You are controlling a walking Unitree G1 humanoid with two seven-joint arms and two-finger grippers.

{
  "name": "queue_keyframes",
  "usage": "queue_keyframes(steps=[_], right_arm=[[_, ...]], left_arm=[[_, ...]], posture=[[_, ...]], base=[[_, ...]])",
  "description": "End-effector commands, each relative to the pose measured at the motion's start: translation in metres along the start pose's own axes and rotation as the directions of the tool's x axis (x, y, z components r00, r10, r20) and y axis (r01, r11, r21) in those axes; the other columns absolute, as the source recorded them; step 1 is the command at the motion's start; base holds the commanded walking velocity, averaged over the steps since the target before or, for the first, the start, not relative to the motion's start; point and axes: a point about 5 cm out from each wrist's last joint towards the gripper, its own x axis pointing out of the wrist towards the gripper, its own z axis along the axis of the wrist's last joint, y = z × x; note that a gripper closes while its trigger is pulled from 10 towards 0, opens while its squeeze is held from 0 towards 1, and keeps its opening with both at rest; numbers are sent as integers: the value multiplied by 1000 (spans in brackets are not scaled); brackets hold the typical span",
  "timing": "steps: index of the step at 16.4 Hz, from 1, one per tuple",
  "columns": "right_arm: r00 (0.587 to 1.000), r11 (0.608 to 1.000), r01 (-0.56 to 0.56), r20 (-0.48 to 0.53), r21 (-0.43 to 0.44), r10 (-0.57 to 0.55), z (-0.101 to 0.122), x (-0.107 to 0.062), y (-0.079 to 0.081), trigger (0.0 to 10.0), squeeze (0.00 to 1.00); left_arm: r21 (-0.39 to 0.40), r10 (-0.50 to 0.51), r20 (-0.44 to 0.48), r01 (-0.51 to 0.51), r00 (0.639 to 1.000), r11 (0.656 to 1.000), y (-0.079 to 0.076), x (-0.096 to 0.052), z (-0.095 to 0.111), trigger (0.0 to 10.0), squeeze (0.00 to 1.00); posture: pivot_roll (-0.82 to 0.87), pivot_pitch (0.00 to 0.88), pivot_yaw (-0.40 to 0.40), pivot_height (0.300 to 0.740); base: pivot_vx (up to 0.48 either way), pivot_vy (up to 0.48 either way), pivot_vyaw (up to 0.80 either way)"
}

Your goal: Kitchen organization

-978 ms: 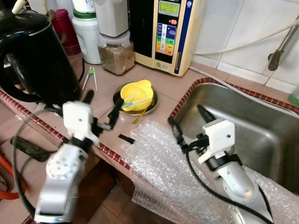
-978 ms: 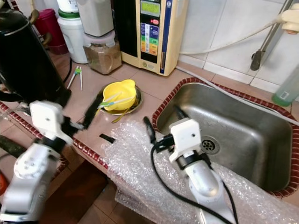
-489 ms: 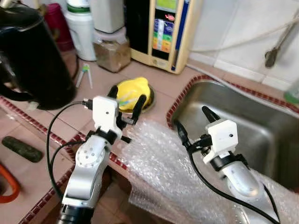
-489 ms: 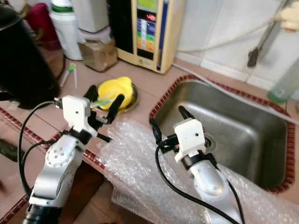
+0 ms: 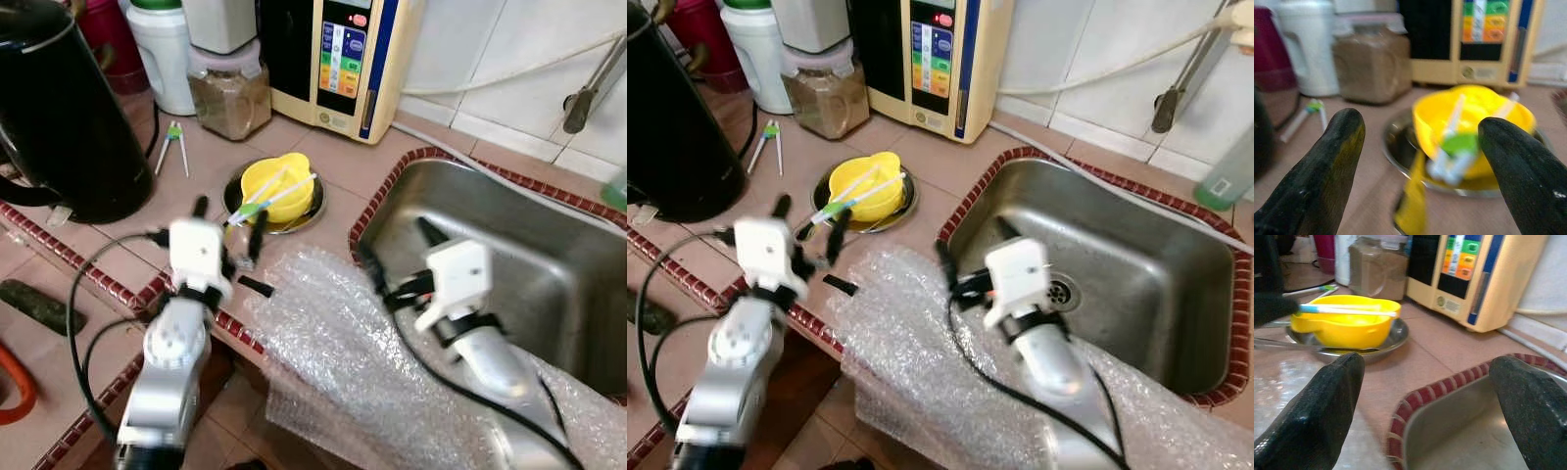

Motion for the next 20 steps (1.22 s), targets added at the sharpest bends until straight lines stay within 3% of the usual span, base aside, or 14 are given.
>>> queue_keyframes(steps=[1, 2, 3, 4, 5, 6, 7, 8, 12, 20], right_arm=[[1000, 1000, 4, 18, -12, -4, 4, 0, 0, 10000, 0], [1000, 1000, -11, 9, 5, 11, 2, -2, 1, 10000, 0], [1000, 1000, 8, 23, -20, -8, 4, -2, 0, 10000, 0], [1000, 1000, 16, 27, -26, -15, 3, -2, 1, 10000, 0], [1000, 1000, 20, 7, -7, -20, 3, -5, 6, 10000, 0], [1000, 1000, 23, 10, 4, -23, 5, -6, 8, 10000, 0], [999, 999, 30, 15, 16, -30, 7, -5, 7, 10000, 0], [999, 998, 45, 29, 39, -46, 8, -5, 3, 10000, 0], [999, 999, 16, 38, -43, -15, 13, -6, -5, 10000, 0], [998, 999, 30, 53, -12, -30, 15, -5, -3, 10000, 0]], left_arm=[[5, 28, -10, -28, 1000, 1000, 3, 2, -4, 10000, 1000], [3, 27, -23, -27, 999, 1000, 2, 9, -8, 10000, 1000], [-10, 7, -22, -7, 1000, 1000, 0, 14, -8, 10000, 278], [-17, -6, -22, 6, 1000, 1000, 0, 15, -8, 10000, 278], [-48, -47, -48, 45, 998, 998, -3, 22, -16, 10000, 0], [-70, -53, -49, 50, 997, 996, -4, 24, -18, 10000, 0], [-89, -56, -42, 53, 998, 995, -5, 26, -17, 4627, 0], [-135, -88, -20, 85, 996, 987, -14, 31, -18, 0, 0], [-151, -98, -20, 94, 995, 984, -15, 36, -23, 0, 0], [-156, -74, 2, 73, 997, 985, -14, 38, -23, 0, 0]], posture=[[10, 137, -25, 740], [1, 131, -5, 740], [-4, 132, 1, 740], [-10, 129, 6, 740], [-26, 107, 19, 740], [-27, 94, 18, 740], [-27, 89, 16, 740], [-13, 71, 1, 740], [-56, 77, -1, 740], [-57, 47, 6, 740]], base=[[0, 0, 0], [0, 0, 0], [0, 0, 0], [0, 0, 0], [0, 0, 0], [0, 0, 0], [0, 0, 0], [0, 0, 0], [0, 0, 0], [0, 0, 0]])
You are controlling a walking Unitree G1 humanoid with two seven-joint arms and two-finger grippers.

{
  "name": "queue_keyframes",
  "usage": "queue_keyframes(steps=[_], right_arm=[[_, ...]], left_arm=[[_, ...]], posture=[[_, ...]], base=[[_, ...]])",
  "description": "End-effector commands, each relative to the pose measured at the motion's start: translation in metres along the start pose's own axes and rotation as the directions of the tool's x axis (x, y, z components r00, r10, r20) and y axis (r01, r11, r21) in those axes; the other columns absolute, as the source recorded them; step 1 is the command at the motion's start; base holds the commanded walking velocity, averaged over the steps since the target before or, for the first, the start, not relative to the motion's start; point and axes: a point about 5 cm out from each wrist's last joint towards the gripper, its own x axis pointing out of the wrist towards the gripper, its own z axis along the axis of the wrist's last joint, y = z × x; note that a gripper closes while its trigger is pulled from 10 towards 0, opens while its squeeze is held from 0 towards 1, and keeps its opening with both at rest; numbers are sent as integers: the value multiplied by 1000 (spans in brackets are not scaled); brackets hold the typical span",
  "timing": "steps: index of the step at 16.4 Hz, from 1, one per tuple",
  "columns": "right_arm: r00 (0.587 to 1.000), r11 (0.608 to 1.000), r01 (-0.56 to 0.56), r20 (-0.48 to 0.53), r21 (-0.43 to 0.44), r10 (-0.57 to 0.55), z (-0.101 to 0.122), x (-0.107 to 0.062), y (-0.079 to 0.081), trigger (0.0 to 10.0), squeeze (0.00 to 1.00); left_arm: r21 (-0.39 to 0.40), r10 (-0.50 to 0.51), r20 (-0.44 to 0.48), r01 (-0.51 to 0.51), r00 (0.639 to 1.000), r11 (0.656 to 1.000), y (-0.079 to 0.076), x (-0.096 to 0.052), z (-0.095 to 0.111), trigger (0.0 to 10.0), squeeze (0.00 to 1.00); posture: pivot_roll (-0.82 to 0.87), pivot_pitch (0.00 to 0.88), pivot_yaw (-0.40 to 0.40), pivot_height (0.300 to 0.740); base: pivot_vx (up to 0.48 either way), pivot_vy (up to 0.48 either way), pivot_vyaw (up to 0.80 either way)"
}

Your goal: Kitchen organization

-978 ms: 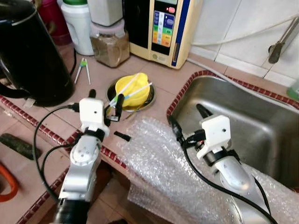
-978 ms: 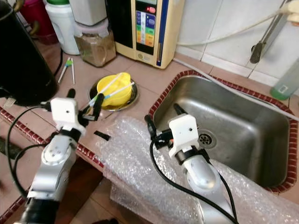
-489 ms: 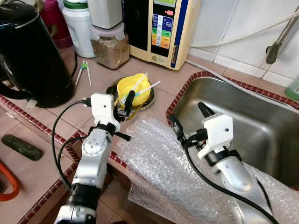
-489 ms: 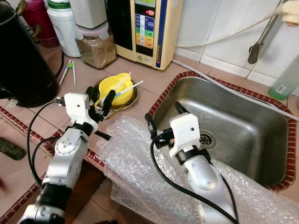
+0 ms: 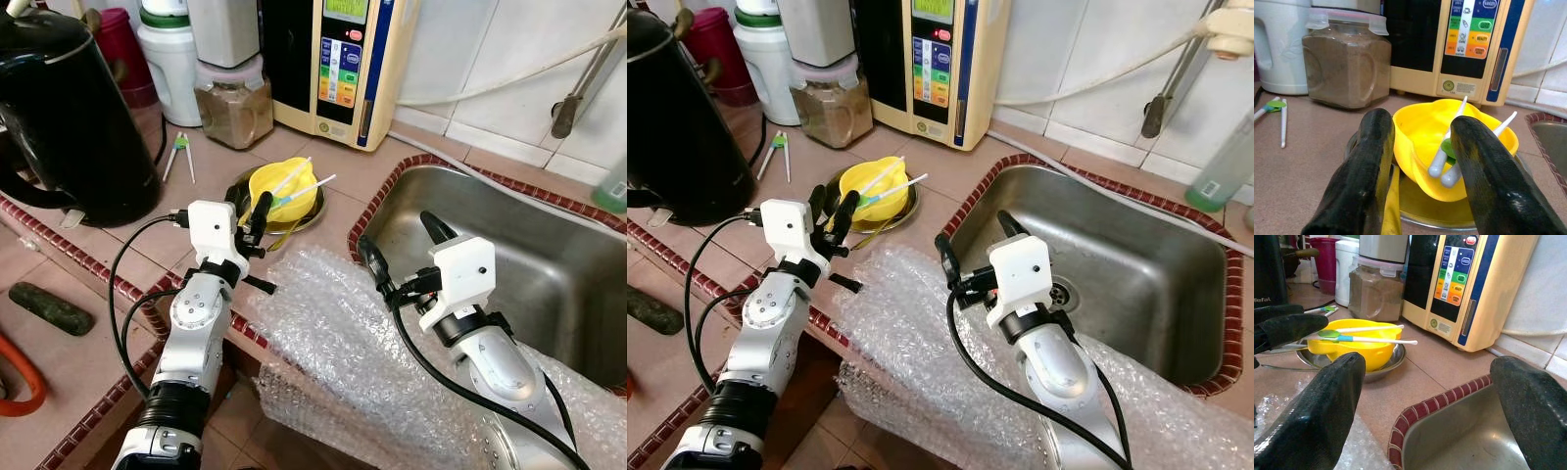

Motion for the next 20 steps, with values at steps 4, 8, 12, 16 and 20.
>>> queue_keyframes(steps=[4, 8, 12, 16, 20], right_arm=[[1000, 1000, -14, 26, 11, 14, 7, 0, 3, 10000, 0], [993, 992, -115, -4, 53, 116, 2, -3, 15, 10000, 0], [990, 989, -139, -18, 56, 140, -1, -3, 19, 10000, 0], [991, 990, -133, -17, 44, 134, 0, -2, 16, 10000, 0], [992, 992, -122, -22, 38, 123, -1, -4, 15, 10000, 0]], left_arm=[[-82, 28, -16, -30, 999, 996, -2, 5, 3, 0, 0], [-207, 64, -73, -78, 995, 975, 0, 3, -2, 0, 0], [-261, 55, -93, -77, 994, 962, 0, 3, -1, 0, 0], [-332, 87, -78, -108, 993, 937, 3, 8, 9, 0, 0], [-464, 82, -13, -78, 997, 882, 2, 15, 31, 0, 0]], posture=[[-48, 57, 5, 740], [-35, 73, 2, 740], [-28, 78, -2, 740], [-31, 74, -3, 740], [-37, 75, -5, 740]], base=[[0, 0, 0], [0, 0, 0], [0, 0, 0], [0, 0, 0], [0, 0, 0]])
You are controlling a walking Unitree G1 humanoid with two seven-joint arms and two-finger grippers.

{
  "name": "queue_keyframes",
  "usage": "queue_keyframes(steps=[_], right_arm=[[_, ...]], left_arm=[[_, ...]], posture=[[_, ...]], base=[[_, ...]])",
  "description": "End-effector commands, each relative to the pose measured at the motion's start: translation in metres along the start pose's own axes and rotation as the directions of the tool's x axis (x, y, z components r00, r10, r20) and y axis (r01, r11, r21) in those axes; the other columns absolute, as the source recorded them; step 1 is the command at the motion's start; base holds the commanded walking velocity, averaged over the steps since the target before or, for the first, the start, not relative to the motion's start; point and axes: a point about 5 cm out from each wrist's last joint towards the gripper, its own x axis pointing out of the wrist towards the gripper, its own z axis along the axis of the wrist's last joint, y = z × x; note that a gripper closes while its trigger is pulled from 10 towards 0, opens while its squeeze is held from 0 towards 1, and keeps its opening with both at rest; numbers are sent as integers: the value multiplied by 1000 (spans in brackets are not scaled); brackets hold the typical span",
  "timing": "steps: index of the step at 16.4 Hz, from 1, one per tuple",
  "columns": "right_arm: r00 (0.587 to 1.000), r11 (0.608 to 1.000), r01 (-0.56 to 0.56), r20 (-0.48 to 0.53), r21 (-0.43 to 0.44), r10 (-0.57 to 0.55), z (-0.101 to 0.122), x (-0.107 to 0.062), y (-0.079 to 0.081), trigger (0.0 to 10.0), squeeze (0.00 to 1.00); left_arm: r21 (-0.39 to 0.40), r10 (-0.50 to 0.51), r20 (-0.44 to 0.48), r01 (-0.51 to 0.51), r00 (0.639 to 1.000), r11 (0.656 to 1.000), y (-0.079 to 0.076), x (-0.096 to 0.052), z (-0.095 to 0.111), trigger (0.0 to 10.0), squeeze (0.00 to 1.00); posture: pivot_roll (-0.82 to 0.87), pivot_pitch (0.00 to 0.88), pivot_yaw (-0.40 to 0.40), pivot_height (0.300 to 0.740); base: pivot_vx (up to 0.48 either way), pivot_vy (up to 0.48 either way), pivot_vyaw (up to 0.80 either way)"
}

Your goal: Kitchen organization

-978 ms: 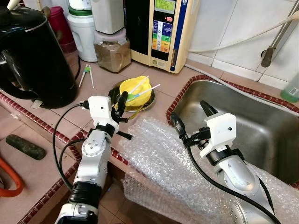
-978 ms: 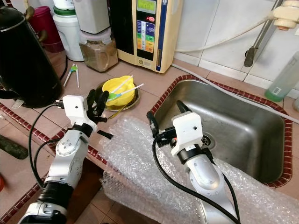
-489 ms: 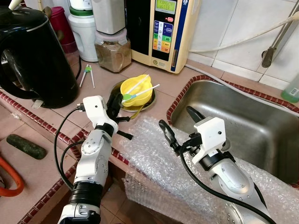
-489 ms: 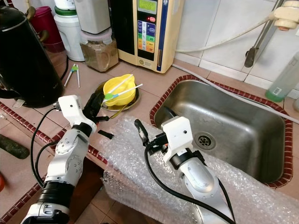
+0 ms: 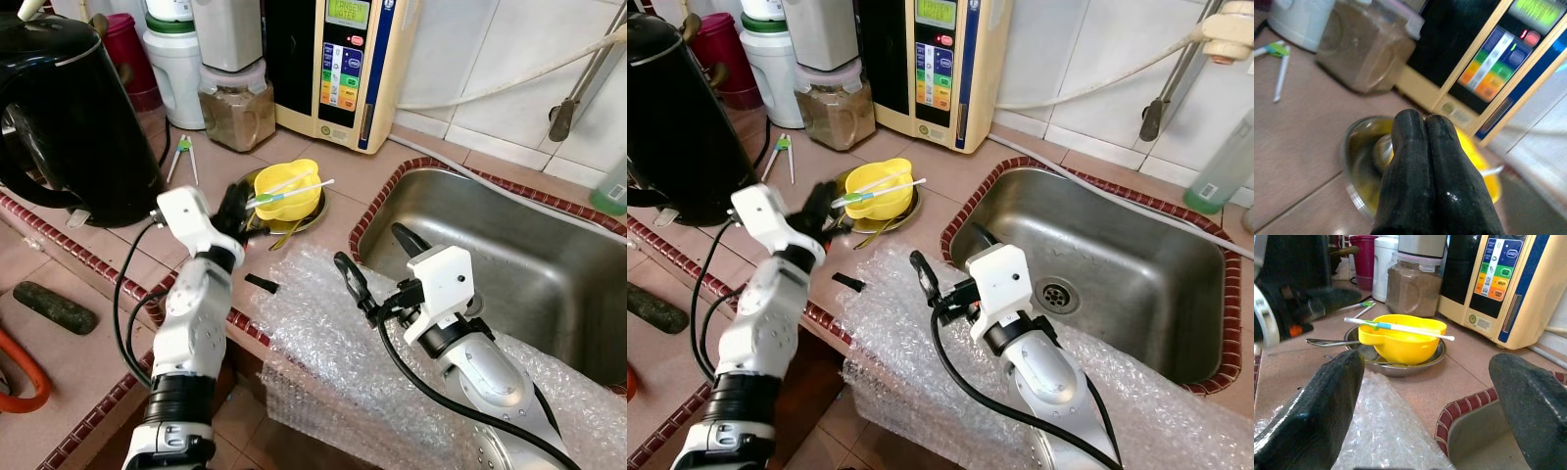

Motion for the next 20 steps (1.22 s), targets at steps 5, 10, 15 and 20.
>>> queue_keyframes(steps=[5, 10, 15, 20], right_arm=[[1000, 1000, 19, -3, -18, -19, 0, -3, -2, 10000, 0], [1000, 999, 13, -14, -38, -13, -3, -4, -1, 10000, 0], [1000, 999, 16, -17, -51, -16, -4, -6, -2, 10000, 0], [1000, 997, 16, -24, -70, -17, -5, -9, -1, 10000, 0]], left_arm=[[59, -36, 78, 32, 996, 998, -8, 2, 28, 4000, 137], [341, -161, 123, 111, 979, 933, -14, -9, 38, 10000, 1000], [394, -205, 34, 176, 978, 902, -18, -34, 4, 10000, 1000], [515, -94, 74, 43, 993, 856, -3, -41, -3, 10000, 1000]], posture=[[-40, 76, -1, 740], [-38, 80, -4, 740], [-42, 81, -1, 740], [-60, 82, 5, 740]], base=[[0, 0, 0], [0, 0, 0], [0, 0, 0], [0, 0, 0]])
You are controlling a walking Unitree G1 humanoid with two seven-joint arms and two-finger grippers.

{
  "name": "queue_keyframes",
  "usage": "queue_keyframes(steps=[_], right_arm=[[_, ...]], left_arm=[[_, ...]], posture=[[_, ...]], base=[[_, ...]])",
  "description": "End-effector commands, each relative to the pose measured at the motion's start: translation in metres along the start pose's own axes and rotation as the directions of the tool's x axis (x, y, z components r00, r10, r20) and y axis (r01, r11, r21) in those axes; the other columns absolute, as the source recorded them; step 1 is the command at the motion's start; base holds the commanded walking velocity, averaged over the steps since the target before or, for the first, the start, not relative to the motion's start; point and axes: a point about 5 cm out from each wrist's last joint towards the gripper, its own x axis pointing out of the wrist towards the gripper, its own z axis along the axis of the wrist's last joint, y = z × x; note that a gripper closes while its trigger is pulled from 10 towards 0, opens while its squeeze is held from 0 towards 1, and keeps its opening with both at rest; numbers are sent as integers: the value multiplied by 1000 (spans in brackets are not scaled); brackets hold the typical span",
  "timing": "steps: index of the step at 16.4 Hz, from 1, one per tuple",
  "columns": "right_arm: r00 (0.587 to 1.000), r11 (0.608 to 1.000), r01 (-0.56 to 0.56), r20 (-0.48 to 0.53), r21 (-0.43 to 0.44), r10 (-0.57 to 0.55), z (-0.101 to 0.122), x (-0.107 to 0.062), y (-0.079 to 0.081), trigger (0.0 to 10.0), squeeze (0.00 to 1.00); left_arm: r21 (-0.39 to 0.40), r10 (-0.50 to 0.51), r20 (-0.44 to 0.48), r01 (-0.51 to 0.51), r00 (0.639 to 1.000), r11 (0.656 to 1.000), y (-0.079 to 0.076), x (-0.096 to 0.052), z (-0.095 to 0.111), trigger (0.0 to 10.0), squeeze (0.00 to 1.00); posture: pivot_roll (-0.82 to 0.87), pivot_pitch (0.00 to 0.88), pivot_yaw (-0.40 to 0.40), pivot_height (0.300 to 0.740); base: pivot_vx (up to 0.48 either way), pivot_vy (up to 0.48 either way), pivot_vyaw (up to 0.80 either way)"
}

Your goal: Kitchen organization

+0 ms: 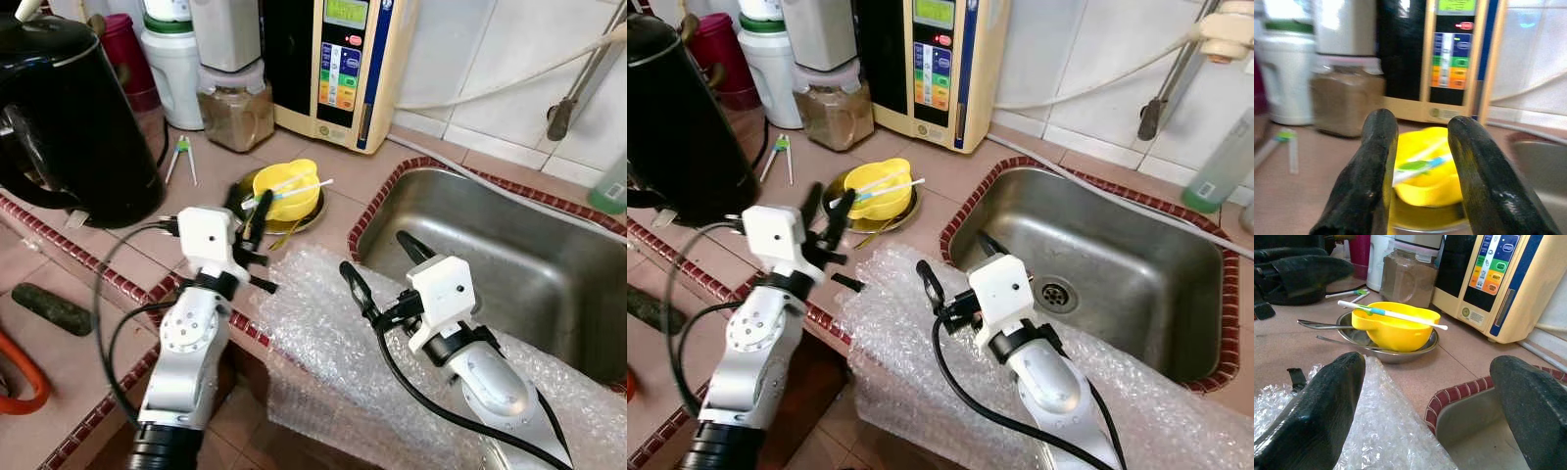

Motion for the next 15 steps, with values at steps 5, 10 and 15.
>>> queue_keyframes(steps=[5, 10, 15], right_arm=[[1000, 1000, 2, 5, -5, -2, 2, -5, 3, 10000, 0], [999, 999, -36, 7, 3, 36, 4, -8, 7, 10000, 0], [1000, 999, -31, 3, -7, 32, 4, -10, 8, 10000, 0]], left_arm=[[-62, 128, -67, -132, 990, 989, 19, 9, -12, 10000, 1000], [-236, 98, -125, -125, 987, 964, 1, 20, -21, 10000, 1000], [-323, 116, -147, -158, 982, 933, 0, 29, -23, 10000, 1000]], posture=[[-75, 88, 12, 740], [-90, 88, 11, 740], [-96, 89, 15, 740]], base=[[0, 0, 0], [0, 0, 0], [0, 0, 0]])
